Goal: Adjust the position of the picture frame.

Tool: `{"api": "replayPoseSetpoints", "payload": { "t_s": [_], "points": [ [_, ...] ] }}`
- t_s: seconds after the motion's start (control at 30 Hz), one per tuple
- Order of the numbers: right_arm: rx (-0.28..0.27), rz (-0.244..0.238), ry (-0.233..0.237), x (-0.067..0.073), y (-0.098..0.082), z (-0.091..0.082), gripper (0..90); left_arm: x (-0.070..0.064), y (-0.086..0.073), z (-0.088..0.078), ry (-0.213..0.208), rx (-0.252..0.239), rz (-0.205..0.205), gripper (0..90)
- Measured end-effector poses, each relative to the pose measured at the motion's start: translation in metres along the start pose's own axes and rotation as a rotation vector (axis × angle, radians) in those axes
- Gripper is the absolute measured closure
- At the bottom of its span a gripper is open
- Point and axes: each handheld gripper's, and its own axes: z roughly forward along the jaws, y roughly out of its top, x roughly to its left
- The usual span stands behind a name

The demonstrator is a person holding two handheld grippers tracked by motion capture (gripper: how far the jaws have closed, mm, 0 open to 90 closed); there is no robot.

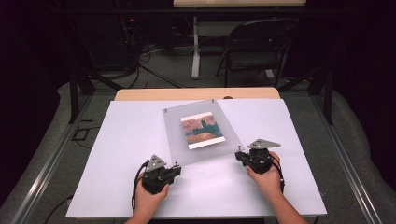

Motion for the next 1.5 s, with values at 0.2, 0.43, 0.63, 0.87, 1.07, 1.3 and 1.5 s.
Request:
{"api": "replayPoseSetpoints", "payload": {
  "t_s": [0.2,0.43,0.63,0.87,1.07,1.3,1.5],
  "points": [
    [-0.004,-0.002,0.015,0.005,0.0,-0.002,85.8,0.005,0.001,-0.003,0.013,-0.013,-0.014,85.1],
    [-0.004,-0.009,0.045,0.016,0.0,-0.005,85.8,0.016,0.003,-0.008,0.026,-0.027,-0.032,85.1],
    [-0.002,-0.014,0.074,0.025,-0.001,-0.005,85.7,0.028,0.005,-0.011,0.037,-0.033,-0.06,84.8],
    [-0.006,-0.013,0.088,0.028,0.001,-0.002,85.7,0.042,0.012,-0.008,0.013,-0.048,-0.13,83.2],
    [-0.027,-0.001,0.076,0.025,0.007,-0.001,85.7,0.043,0.02,-0.006,0.021,-0.056,-0.115,83.8],
    [-0.039,0.032,0.059,0.015,0.009,0.003,85.7,0.041,0.026,0.002,0.028,-0.048,-0.091,84.2],
    [-0.021,0.031,0.049,0.014,0.01,0.007,85.7,0.044,0.026,0.006,0.037,-0.041,-0.09,84.2]
  ]
}}
